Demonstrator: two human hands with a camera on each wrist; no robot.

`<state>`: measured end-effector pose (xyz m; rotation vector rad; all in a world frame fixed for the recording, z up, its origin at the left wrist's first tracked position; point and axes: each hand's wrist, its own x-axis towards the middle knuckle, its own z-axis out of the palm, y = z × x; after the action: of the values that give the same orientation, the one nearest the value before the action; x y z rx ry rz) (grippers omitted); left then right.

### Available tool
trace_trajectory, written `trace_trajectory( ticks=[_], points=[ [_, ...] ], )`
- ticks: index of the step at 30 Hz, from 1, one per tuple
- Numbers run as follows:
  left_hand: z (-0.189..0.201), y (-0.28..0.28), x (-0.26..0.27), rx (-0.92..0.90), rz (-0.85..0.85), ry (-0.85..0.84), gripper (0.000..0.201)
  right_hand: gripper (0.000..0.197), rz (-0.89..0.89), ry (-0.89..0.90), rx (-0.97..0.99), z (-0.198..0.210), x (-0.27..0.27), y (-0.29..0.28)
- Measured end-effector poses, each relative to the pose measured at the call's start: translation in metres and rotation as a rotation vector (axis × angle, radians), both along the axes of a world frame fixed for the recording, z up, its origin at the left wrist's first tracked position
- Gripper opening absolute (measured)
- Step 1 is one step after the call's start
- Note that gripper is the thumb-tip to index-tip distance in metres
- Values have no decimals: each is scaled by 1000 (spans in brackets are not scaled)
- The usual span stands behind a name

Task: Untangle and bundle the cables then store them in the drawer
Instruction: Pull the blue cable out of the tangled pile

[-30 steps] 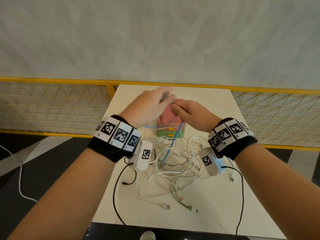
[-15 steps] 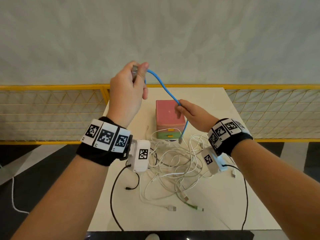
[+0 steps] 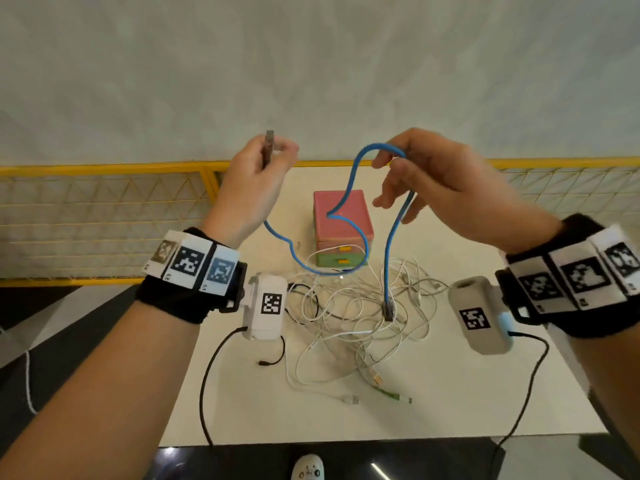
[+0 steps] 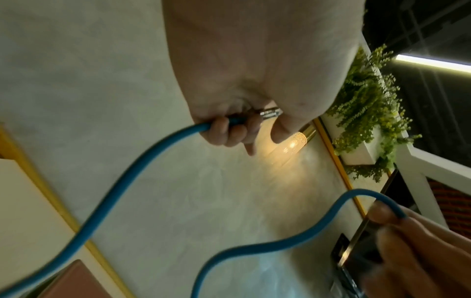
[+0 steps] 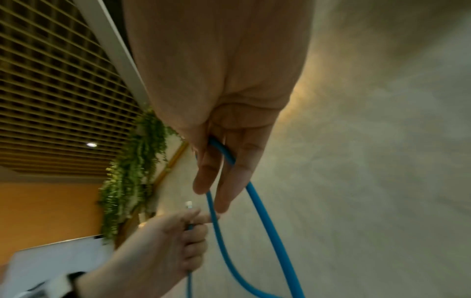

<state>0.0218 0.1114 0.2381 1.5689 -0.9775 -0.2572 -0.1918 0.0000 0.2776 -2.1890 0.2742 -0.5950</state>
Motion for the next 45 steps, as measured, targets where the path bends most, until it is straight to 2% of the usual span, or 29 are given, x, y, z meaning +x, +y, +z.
trace_trajectory(
  ticks=[3,7,11,13,15,17,22,26,28,32,35,39,41,45],
  points=[
    [13,10,-19,-72,-66,32,29,12,108,105,25,12,-28,25],
    [33,26,-54,-98,-155,-7,34,8,236,300,-46,6,-60,53],
    [45,41,-93,-58,-273,-45,39,19,356,412,-147,-14,-78,66],
    [48,48,-113,-22,-333,-61,42,24,330,394,-235,-23,-85,66],
    [50,53,-131,4,-387,-88,44,26,196,283,-282,-29,-90,65],
    [51,57,-148,40,-422,-127,44,25,99,151,-212,-31,-92,65],
    [41,59,-179,156,-413,-135,40,27,250,36,158,-40,-87,71],
    [24,57,-185,179,-376,-67,42,26,277,-13,436,-51,-82,79],
    [19,56,-186,150,-324,-42,41,28,252,-8,463,-59,-80,82],
    [15,54,-179,13,-244,18,39,26,262,-2,384,-92,-78,82],
    [18,56,-174,-35,-225,43,36,22,251,88,395,-119,-81,77],
    [24,59,-167,-100,-199,98,36,23,191,364,280,-138,-90,69],
    [24,60,-166,-73,-176,106,35,26,192,462,380,-138,-91,67],
    [21,62,-168,-40,-169,138,34,28,331,625,491,-127,-92,68]
  ],
)
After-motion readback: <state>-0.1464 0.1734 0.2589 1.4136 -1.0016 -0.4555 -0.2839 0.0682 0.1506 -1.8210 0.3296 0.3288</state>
